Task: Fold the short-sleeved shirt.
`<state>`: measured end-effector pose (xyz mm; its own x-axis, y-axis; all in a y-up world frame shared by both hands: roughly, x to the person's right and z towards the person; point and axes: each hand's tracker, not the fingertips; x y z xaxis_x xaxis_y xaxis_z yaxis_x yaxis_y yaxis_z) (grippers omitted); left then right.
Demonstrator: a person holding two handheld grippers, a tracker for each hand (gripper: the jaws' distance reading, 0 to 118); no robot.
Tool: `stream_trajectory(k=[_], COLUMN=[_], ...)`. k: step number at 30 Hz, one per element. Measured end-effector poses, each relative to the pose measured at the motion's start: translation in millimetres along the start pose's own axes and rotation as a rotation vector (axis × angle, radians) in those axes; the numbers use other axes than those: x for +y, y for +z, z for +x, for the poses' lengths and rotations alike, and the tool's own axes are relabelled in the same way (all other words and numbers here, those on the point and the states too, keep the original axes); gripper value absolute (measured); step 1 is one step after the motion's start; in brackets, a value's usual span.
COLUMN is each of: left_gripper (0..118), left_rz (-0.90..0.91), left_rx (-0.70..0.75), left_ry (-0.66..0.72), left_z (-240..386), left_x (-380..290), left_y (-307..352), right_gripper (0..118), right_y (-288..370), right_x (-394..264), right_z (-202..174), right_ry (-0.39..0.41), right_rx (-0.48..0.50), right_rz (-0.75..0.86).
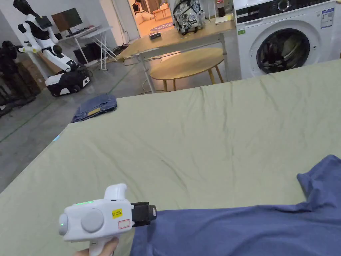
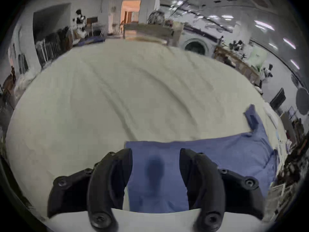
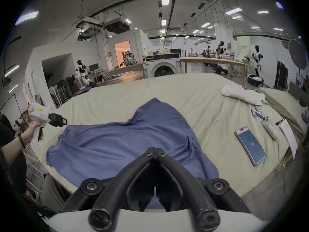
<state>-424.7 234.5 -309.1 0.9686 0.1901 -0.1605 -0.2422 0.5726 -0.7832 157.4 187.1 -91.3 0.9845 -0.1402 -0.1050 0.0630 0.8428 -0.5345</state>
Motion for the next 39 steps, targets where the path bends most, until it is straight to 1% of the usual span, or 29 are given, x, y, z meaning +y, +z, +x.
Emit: stream_trajectory(k=[1, 3, 5, 6, 7, 8, 9, 11, 13, 14, 15, 16, 17, 18, 19, 20, 23, 24, 25, 27, 28, 29, 30, 32, 33, 34, 36, 37, 39], left_gripper=[58, 55, 45, 41, 30, 8, 1, 0, 0, 0, 0, 0, 0, 0, 0, 0, 0, 0, 0, 0, 0, 0, 0, 0, 0, 0, 0, 0, 0], left_rz=[-0.021, -0.072, -0.12, -0.112, -0.087, -0.089, -0.106, -0.128, -0.132, -0.136, -0.141, -0.148, -0.153, -0.156, -0.157, -0.156, -0.159, -0.161, -0.163, -0.167, -0.169, -0.17, -0.167, -0.148, -0.091, -0.04, 0.05, 0.072, 0.111], left_rx=[0.036, 0.062, 0.04, 0.098, 0.087, 0.102, 0.11, 0.091, 0.149, 0.143, 0.14, 0.127, 0.113, 0.104, 0.096, 0.092, 0.075, 0.07, 0.065, 0.057, 0.055, 0.055, 0.057, 0.05, 0.015, -0.016, -0.079, -0.112, -0.146], left_ry=[-0.029, -0.014, 0.032, -0.005, -0.038, -0.087, -0.13, -0.149, -0.213, -0.2, -0.189, -0.159, -0.142, -0.129, -0.113, -0.108, -0.078, -0.067, -0.055, -0.044, -0.044, -0.045, -0.051, -0.07, -0.058, -0.031, -0.033, -0.042, -0.061], left_z=[0, -5, -2, 7, 16, 29, 42, 56, 64, 63, 61, 56, 41, 38, 35, 34, 28, 26, 11, 8, 6, 3, 4, 4, 0, -7, -15, -12, -15], left_x=[4, 9, 4, 1, -1, -5, -7, -9, -11, -11, -10, -7, -1, 0, 1, 1, 3, 4, 9, 10, 11, 11, 10, 9, 6, 4, -4, -11, -28], left_y=[-19, -44, -59, -60, -54, -49, -46, -51, -60, -62, -64, -63, -66, -65, -65, -64, -61, -61, -69, -69, -70, -74, -74, -69, -56, -35, 8, 34, 75], right_gripper=[0, 0, 0, 0, 0, 0, 0, 0, 0, 4, 22, 45, 55, 54, 55, 55, 54, 54, 54, 52, 46, 21, 4, 2, 2, 2, 2, 2, 2], right_y=[-1, -3, -5, -5, -6, -8, -11, -25, -45, -63, -82, -103, -127, -145, -173, -199, -261, -276, -288, -294, -287, -284, -282, -270, -262, -249, -209, -185, -137], right_x=[-2, -5, -5, -4, -3, -1, 4, 22, 51, 68, 82, 101, 112, 120, 127, 131, 128, 124, 117, 104, 103, 107, 109, 114, 117, 121, 130, 133, 131], right_z=[5, 13, 18, 20, 23, 25, 27, 31, 34, 38, 42, 44, 50, 55, 61, 68, 81, 82, 80, 75, 71, 67, 66, 67, 69, 69, 66, 64, 61], right_ry=[-0.009, -0.025, -0.039, -0.041, -0.042, -0.042, -0.036, -0.015, -0.004, 0.003, 0.011, 0.015, 0.013, 0.009, -0.006, -0.019, -0.077, -0.083, -0.06, -0.014, 0.047, 0.027, 0.006, 0.004, 0.002, -0.003, -0.009, 0.0, -0.021], right_rx=[-0.012, -0.032, -0.055, -0.06, -0.06, -0.06, -0.058, -0.059, -0.039, -0.03, -0.025, -0.02, -0.006, -0.011, -0.021, -0.037, -0.017, -0.041, -0.068, -0.056, -0.078, -0.093, -0.103, -0.083, -0.068, -0.059, -0.012, -0.005, 0.015], right_rz=[-0.013, -0.026, -0.043, -0.044, -0.046, -0.046, -0.047, -0.042, -0.045, -0.102, -0.154, -0.181, -0.196, -0.184, -0.221, -0.293, -0.428, -0.484, -0.536, -0.588, -0.527, -0.519, -0.517, -0.5, -0.484, -0.46, -0.363, -0.325, -0.265])
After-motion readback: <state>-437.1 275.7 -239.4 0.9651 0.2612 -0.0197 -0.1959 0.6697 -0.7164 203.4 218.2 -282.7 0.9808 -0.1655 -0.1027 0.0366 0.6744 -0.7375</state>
